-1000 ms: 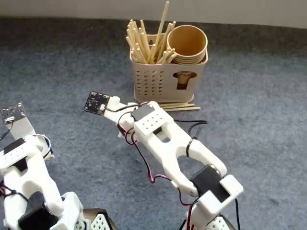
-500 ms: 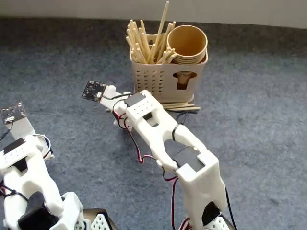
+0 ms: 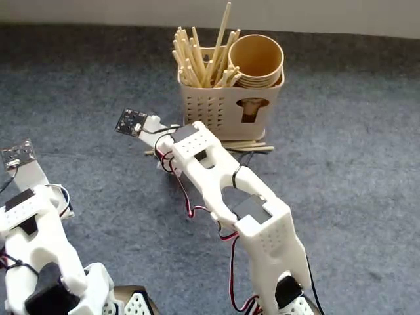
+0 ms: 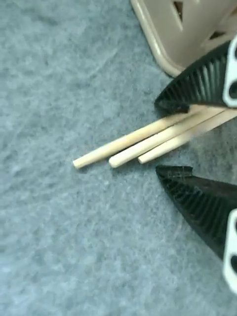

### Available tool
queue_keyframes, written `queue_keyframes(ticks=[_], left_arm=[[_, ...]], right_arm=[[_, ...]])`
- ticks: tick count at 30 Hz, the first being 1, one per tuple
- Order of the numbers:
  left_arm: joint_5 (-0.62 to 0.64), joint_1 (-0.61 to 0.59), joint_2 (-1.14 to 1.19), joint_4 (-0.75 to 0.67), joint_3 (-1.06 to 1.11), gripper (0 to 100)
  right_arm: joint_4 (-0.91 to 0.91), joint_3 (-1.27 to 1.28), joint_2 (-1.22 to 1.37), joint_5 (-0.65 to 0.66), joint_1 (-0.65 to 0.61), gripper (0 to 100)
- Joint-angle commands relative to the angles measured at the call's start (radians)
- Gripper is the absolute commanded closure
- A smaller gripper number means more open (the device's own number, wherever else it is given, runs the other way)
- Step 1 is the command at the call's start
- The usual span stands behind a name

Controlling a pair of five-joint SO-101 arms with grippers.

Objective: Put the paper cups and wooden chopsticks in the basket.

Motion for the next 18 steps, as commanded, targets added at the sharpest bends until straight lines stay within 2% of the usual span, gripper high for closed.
queue_keyframes(ticks=[1,13,18], left_arm=[[-0.008,0.005,-0.025,-0.012,-0.024,97],[-0.008,0.005,-0.025,-0.012,-0.024,97],[-0.008,0.005,-0.025,-0.015,-0.024,97]], right_arm=[[-0.010,-0.025,0.001,0.009,0.007,98.9],[0.280,-0.035,-0.005,0.003,-0.024,99.1],[0.321,-0.035,-0.008,0.000,-0.028,98.5]])
